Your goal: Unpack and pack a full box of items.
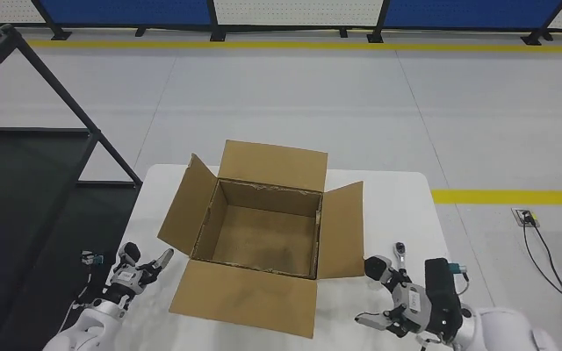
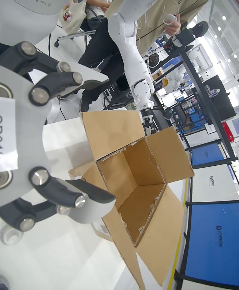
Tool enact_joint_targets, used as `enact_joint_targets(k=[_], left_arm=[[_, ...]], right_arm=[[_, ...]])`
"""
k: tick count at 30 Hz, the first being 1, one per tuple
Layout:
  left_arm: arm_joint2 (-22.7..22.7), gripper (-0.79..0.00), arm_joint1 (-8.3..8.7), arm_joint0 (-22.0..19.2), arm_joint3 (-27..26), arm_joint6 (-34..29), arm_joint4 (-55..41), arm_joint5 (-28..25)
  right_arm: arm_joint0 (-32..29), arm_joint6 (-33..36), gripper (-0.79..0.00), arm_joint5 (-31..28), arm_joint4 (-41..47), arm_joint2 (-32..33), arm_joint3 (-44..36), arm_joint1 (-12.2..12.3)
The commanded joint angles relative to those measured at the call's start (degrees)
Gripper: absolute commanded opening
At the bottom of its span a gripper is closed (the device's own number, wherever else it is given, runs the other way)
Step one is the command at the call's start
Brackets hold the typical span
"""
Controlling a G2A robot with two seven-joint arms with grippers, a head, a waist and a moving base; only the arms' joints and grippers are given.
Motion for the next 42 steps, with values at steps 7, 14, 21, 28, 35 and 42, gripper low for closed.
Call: enact_joint_targets(k=[7,14,21,28,35,42], left_arm=[[0.0,0.0,0.02,0.1,-0.3,0.7,0.0,-0.1],[-0.4,0.0,0.06,0.7,-1.7,1.1,-0.2,-0.6],[-1.5,0.0,0.13,1.5,-2.5,1.5,-0.9,-0.7],[-2.2,0.0,0.14,1.8,-2.6,1.6,-2.4,-0.7],[-2.6,0.0,0.2,1.7,-3.5,1.1,-3.2,-0.8],[-3.5,0.0,0.26,1.7,-3.7,-0.8,-7.4,-1.9]], right_arm=[[-0.3,-8.7,0.0,6.3,4.5,2.4,5.6,0.1],[5.3,-9.4,-0.785,20.2,2.5,0.0,9.6,0.1],[13.1,-2.1,-0.785,34.5,-5.8,-4.6,11.1,0.4],[12.9,-2.3,-0.785,35.6,-6.8,-5.1,11.4,0.4],[19.0,-2.1,-0.785,39.3,-9.8,-13.1,15.7,-0.3],[24.6,-1.8,-0.785,40.1,-9.0,-18.1,22.1,-1.0]])
